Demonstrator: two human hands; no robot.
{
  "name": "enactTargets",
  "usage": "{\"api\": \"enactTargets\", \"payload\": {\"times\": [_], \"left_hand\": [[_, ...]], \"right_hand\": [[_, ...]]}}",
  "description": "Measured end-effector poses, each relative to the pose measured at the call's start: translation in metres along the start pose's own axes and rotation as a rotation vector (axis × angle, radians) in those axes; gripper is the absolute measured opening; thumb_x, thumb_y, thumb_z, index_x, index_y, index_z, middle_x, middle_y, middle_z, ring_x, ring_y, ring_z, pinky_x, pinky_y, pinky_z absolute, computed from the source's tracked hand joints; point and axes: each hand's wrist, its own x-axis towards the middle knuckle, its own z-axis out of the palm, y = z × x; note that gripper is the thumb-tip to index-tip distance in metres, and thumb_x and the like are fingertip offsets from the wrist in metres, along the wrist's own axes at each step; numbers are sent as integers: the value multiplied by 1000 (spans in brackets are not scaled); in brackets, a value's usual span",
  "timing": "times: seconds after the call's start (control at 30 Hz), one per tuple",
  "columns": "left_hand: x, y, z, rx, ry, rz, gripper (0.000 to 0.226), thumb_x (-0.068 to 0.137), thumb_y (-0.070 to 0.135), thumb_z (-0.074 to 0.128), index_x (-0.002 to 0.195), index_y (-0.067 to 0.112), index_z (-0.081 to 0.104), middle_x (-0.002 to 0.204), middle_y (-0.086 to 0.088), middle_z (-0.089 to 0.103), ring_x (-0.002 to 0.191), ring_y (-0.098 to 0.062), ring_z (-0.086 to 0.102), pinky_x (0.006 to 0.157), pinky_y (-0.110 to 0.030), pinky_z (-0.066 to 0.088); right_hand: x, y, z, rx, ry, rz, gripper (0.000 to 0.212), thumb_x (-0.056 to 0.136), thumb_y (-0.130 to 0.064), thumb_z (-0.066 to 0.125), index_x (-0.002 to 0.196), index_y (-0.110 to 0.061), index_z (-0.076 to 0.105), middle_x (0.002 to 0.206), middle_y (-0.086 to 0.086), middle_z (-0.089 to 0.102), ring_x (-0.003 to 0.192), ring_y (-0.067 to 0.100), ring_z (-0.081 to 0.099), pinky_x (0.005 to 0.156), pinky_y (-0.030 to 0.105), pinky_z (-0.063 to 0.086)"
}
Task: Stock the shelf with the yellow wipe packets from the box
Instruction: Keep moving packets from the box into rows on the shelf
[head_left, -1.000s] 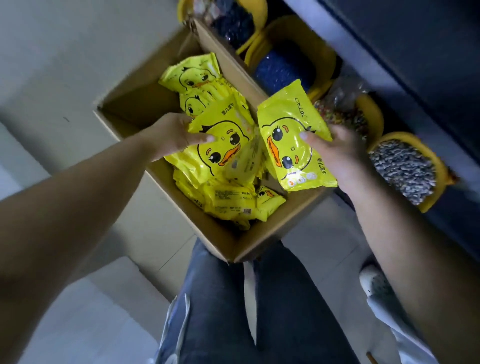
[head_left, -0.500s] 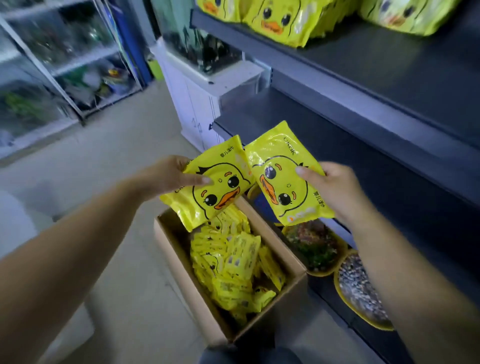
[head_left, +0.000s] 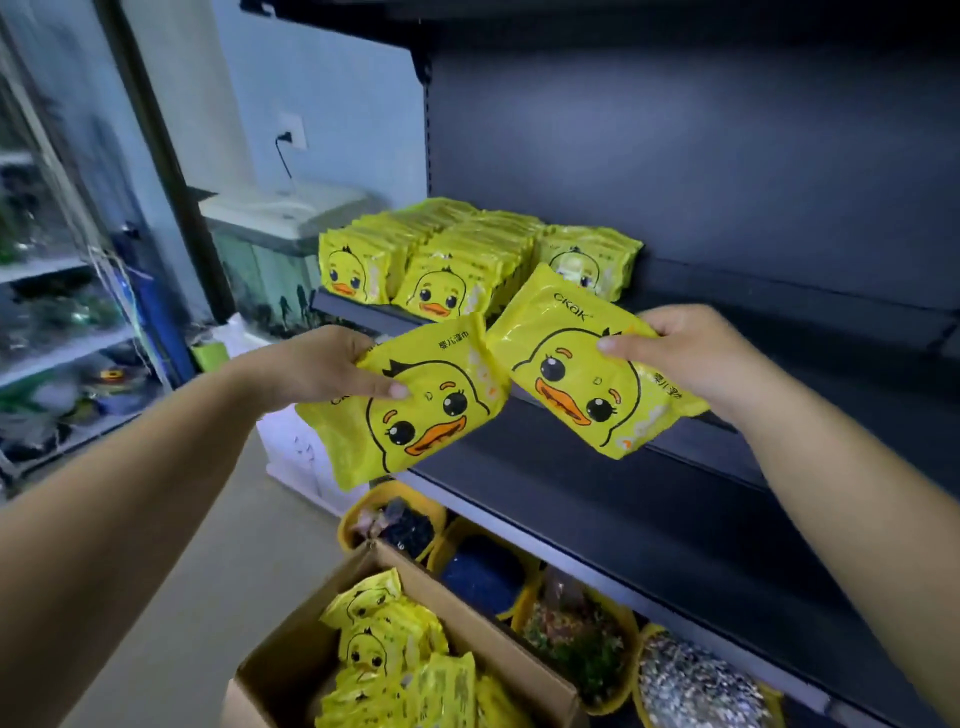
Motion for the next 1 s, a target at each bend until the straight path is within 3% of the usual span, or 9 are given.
{"api": "enactTargets", "payload": {"times": [0.1,0.17,0.33,0.4,0.47,0.57,0.73,0.8,1.0], "left_hand": [[16,16,3,53,-28,53,69,38,73,73,85,23,69,79,12,73,76,-6,68,74,-23,53],[24,24,5,77,-47,49,39,59,55,74,80,24,67,69,17,71,70,-3,64,69,-18,49],[51,34,8,177,-38,83,20,69,41,73,72,32,55,63,20,58,61,5,52,59,-8,38],[67,34,7,208,-28,82,30,62,53,71,67,34,50,51,22,57,55,9,53,51,-4,36],[84,29,6,230,-12,76,67,36,84,60,80,34,60,72,29,66,73,13,59,65,-3,42],[122,20,1,254,7,30,104,23,93,52,104,29,62,104,7,67,97,-12,60,86,-26,47],[171,39,2,263,31,-60,30,57,55,69,72,33,56,72,15,64,72,-1,59,60,-7,43],[187,41,0,261,38,-66,32,53,60,68,67,34,55,63,19,63,65,4,57,54,-8,41],[221,36,-1,269,8,-75,20,71,38,73,69,33,53,64,22,60,60,12,55,52,-5,40]], "right_hand": [[2,-5,-22,-75,51,-14,20,79,-24,70,81,-4,69,68,5,64,58,12,56,53,21,40],[10,-5,-34,-85,70,-8,29,79,-24,71,89,3,67,76,11,60,67,18,52,60,26,37],[55,0,-59,-173,83,-5,27,78,-23,71,88,1,67,77,12,59,64,18,50,59,26,35],[85,6,-67,-241,65,-12,32,78,-25,71,90,5,66,76,11,55,64,18,47,56,26,32],[118,15,-68,-291,35,-18,41,78,-27,71,94,9,63,75,11,51,67,19,45,60,26,30],[172,29,-64,-363,-7,-42,34,79,-27,70,81,6,62,64,9,46,58,18,41,55,26,26],[260,53,-44,-471,-63,-109,34,81,-26,69,58,-11,50,54,4,39,55,20,39,50,27,25],[289,61,-36,-515,-56,-123,30,79,-27,70,58,-12,55,59,9,48,69,26,49,55,28,33],[341,81,-9,-593,-3,-128,39,83,-33,66,57,-27,37,60,-5,35,78,19,42,47,23,22]]}}
